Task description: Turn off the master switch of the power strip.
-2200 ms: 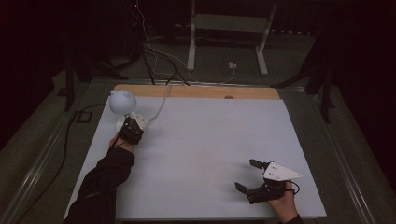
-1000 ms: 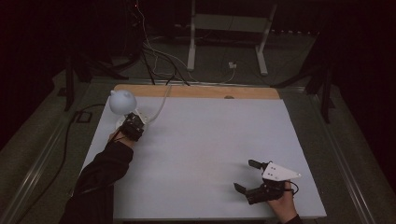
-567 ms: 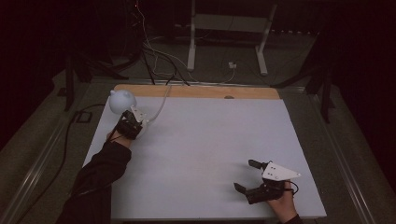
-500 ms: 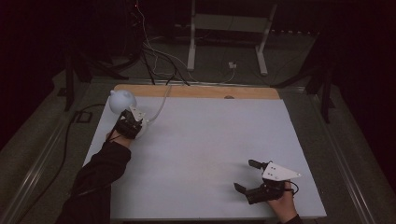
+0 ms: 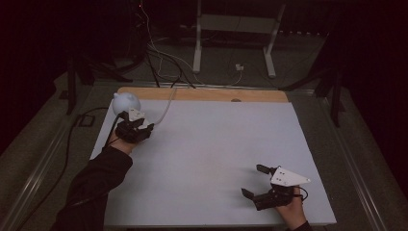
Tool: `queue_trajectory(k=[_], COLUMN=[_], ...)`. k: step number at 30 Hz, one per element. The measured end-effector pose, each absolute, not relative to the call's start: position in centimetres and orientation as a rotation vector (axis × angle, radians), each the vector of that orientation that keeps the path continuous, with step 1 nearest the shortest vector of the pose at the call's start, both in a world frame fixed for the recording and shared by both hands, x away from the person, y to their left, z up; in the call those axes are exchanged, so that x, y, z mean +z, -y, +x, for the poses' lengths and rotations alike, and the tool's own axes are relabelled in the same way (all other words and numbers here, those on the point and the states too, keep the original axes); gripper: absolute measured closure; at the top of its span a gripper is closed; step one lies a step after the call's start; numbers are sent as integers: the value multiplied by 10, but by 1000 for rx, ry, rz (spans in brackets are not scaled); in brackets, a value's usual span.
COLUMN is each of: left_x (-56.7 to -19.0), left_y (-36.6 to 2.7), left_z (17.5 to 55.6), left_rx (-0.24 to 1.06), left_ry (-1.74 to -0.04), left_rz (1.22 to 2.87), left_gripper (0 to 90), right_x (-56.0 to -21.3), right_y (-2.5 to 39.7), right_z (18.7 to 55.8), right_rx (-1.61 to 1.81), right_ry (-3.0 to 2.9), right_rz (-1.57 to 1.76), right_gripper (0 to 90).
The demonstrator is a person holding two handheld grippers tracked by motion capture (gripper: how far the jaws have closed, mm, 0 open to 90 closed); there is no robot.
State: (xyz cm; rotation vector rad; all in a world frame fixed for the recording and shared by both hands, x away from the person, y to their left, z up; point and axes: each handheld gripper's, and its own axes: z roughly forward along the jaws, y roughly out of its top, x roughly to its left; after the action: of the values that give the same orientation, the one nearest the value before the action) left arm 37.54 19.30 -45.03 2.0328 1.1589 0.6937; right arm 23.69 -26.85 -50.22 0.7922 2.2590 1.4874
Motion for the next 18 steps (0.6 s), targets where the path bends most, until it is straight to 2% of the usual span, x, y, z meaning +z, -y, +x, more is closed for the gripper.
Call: queue_trajectory(k=[8,12,18], left_x=[-442,-444,-450], left_y=[-193,-193,-192], left_z=[361,353,339], left_rx=[594,500,452], left_ry=[-1134,-1098,-1046], left_rz=[2023,2045,2056], left_gripper=[186,26,3], right_x=[-502,-502,-502], right_y=[268,268,268], right_z=[237,237,237], right_rx=[1487,1485,1483], right_ry=[-2259,-2261,-2264], right_rz=[789,791,792], right_gripper=[0,0,0])
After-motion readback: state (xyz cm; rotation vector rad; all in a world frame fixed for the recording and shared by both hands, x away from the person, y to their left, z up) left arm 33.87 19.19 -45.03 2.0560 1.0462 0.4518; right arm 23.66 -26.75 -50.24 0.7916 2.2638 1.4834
